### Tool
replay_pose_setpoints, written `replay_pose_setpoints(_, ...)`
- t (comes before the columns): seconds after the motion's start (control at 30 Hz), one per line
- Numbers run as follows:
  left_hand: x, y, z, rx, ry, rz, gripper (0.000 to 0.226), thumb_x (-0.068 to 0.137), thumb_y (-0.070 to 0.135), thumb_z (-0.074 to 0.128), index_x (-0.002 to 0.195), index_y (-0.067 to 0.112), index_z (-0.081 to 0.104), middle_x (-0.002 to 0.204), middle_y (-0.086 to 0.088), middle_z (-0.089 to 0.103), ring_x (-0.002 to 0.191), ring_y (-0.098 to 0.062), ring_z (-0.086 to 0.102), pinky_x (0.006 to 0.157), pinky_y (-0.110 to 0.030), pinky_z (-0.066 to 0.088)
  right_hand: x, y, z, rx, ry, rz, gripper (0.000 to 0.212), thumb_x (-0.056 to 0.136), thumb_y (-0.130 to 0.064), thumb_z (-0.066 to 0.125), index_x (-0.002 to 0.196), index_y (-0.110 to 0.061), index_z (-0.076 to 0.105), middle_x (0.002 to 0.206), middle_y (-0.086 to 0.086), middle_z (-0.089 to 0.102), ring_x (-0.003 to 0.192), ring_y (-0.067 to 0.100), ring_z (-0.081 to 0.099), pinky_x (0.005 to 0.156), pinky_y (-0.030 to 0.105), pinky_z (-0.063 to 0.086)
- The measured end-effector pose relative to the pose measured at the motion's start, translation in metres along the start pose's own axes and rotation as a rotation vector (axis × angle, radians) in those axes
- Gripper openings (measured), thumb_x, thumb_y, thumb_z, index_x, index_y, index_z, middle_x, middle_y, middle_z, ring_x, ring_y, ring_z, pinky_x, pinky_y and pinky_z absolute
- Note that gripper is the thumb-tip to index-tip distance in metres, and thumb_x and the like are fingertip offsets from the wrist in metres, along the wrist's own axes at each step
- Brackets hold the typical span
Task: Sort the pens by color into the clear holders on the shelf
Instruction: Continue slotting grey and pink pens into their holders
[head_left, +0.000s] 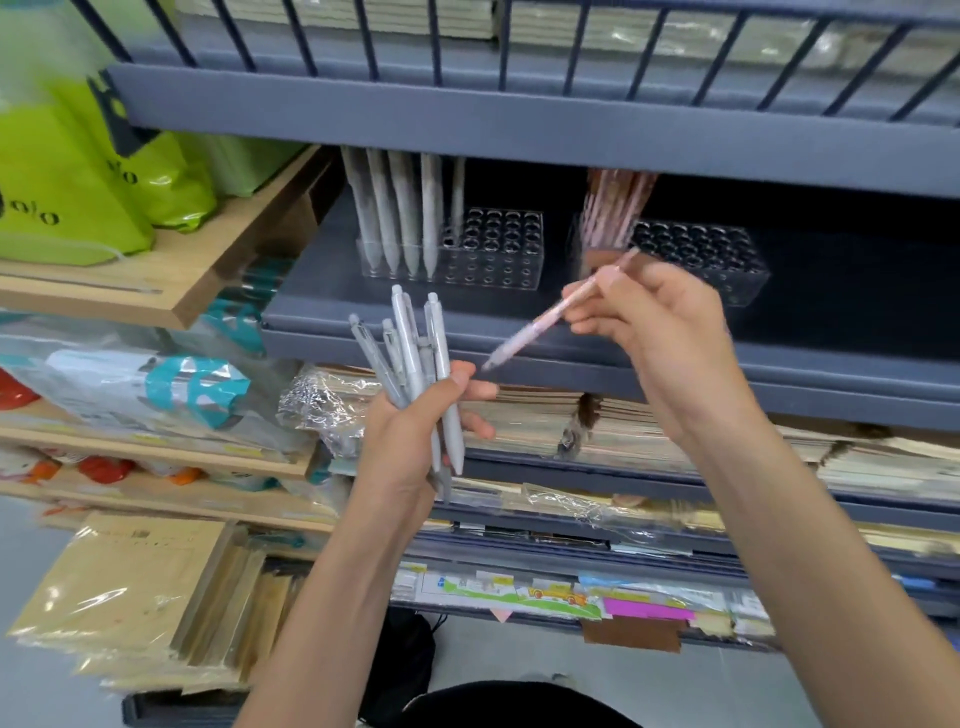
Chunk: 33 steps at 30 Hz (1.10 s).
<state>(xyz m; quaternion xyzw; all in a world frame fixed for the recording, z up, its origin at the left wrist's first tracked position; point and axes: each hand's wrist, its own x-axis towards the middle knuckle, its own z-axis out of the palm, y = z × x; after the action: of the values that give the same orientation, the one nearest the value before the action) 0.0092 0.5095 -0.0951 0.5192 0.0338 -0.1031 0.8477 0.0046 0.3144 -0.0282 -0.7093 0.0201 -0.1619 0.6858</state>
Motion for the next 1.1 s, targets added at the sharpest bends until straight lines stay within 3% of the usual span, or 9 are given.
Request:
replay_pose_setpoints(0.17, 0.002, -0.009, 0.016, 0.023, 0.017, 0.041, 0.019, 0.096, 0.011, 0.062, 0.111, 0.001, 0.063, 0.069, -0.007, 0.071, 0.041, -0.012, 0.047, 0.044, -0.021, 0.044, 0.018, -0.016, -0.049, -0.062, 0.364, -0.232, 0.015, 0.092, -0.016, 0.054, 0.098, -0.022, 0.066, 0.083, -0.003, 0.072, 0.082, 0.02, 0.071, 0.082, 0.038, 0.058)
replay_pose_setpoints(0.3, 0.003, -0.013, 0.023, 0.075, 0.029, 0.059, 0.021, 0.097, 0.014, 0.062, 0.1, -0.007, 0.061, 0.072, -0.009, 0.073, 0.039, -0.011, 0.046, 0.043, -0.019, 0.042, 0.03, -0.013, -0.071, -0.16, 0.514, -0.331, 0.014, 0.09, -0.016, 0.056, 0.097, -0.012, 0.067, 0.084, -0.005, 0.074, 0.083, 0.016, 0.071, 0.083, 0.032, 0.057)
replay_pose_setpoints(0.4, 0.001, -0.014, 0.026, 0.102, -0.022, 0.068, 0.015, 0.094, 0.016, 0.066, 0.082, 0.006, 0.069, 0.079, -0.013, 0.075, 0.042, -0.012, 0.047, 0.045, -0.021, 0.043, 0.043, -0.009, -0.076, -0.24, 0.458, -0.322, 0.016, 0.091, -0.012, 0.052, 0.098, -0.005, 0.065, 0.092, 0.01, 0.071, 0.088, 0.021, 0.069, 0.088, 0.038, 0.056)
replay_pose_setpoints(0.57, -0.004, -0.017, 0.028, 0.116, -0.031, 0.076, 0.034, 0.086, 0.031, 0.069, 0.103, 0.002, 0.07, 0.089, -0.015, 0.077, 0.045, -0.012, 0.05, 0.049, -0.021, 0.047, 0.064, -0.012, -0.07, -0.589, 0.327, -0.207, 0.025, 0.089, -0.023, 0.047, 0.095, -0.016, 0.07, 0.101, 0.016, 0.07, 0.099, 0.033, 0.065, 0.094, 0.048, 0.05)
replay_pose_setpoints(0.67, -0.006, -0.02, 0.028, 0.147, -0.034, 0.078, 0.033, 0.085, 0.035, 0.068, 0.1, 0.006, 0.074, 0.093, -0.015, 0.078, 0.045, -0.011, 0.05, 0.052, -0.019, 0.048, 0.082, -0.019, -0.059, -0.711, 0.236, -0.129, 0.026, 0.092, -0.011, 0.04, 0.098, -0.011, 0.065, 0.11, 0.02, 0.066, 0.104, 0.035, 0.062, 0.097, 0.045, 0.047)
replay_pose_setpoints(0.73, -0.007, -0.021, 0.028, 0.161, -0.036, 0.083, 0.031, 0.087, 0.034, 0.067, 0.1, 0.007, 0.075, 0.094, -0.014, 0.078, 0.045, -0.011, 0.05, 0.053, -0.019, 0.049, 0.088, -0.021, -0.052, -0.883, 0.162, -0.108, 0.03, 0.098, -0.018, 0.036, 0.112, -0.008, 0.06, 0.114, 0.016, 0.063, 0.099, 0.029, 0.058, 0.091, 0.037, 0.045)
replay_pose_setpoints(0.83, -0.008, -0.021, 0.027, 0.164, -0.045, 0.09, 0.034, 0.087, 0.034, 0.067, 0.105, 0.005, 0.073, 0.093, -0.013, 0.078, 0.045, -0.01, 0.051, 0.053, -0.019, 0.049, 0.087, -0.024, -0.046, -1.059, 0.073, -0.094, 0.035, 0.105, -0.027, 0.029, 0.117, -0.007, 0.055, 0.096, 0.011, 0.052, 0.082, 0.021, 0.045, 0.076, 0.031, 0.033)
replay_pose_setpoints(0.97, -0.011, -0.018, 0.024, 0.173, -0.057, 0.101, 0.033, 0.085, 0.036, 0.068, 0.102, 0.009, 0.075, 0.094, -0.012, 0.078, 0.046, -0.01, 0.052, 0.053, -0.019, 0.049, 0.091, -0.027, -0.043, -1.109, 0.022, -0.075, 0.031, 0.104, -0.022, 0.03, 0.118, -0.005, 0.052, 0.094, 0.008, 0.046, 0.083, 0.022, 0.044, 0.076, 0.029, 0.032)
replay_pose_setpoints(1.1, -0.014, -0.014, 0.019, 0.179, -0.073, 0.095, 0.022, 0.086, 0.037, 0.068, 0.09, 0.021, 0.081, 0.096, -0.009, 0.078, 0.048, -0.009, 0.053, 0.049, -0.017, 0.047, 0.088, -0.028, -0.042, -1.014, 0.063, -0.025, 0.035, 0.103, -0.028, 0.033, 0.123, -0.01, 0.055, 0.103, 0.011, 0.057, 0.092, 0.028, 0.054, 0.081, 0.032, 0.038)
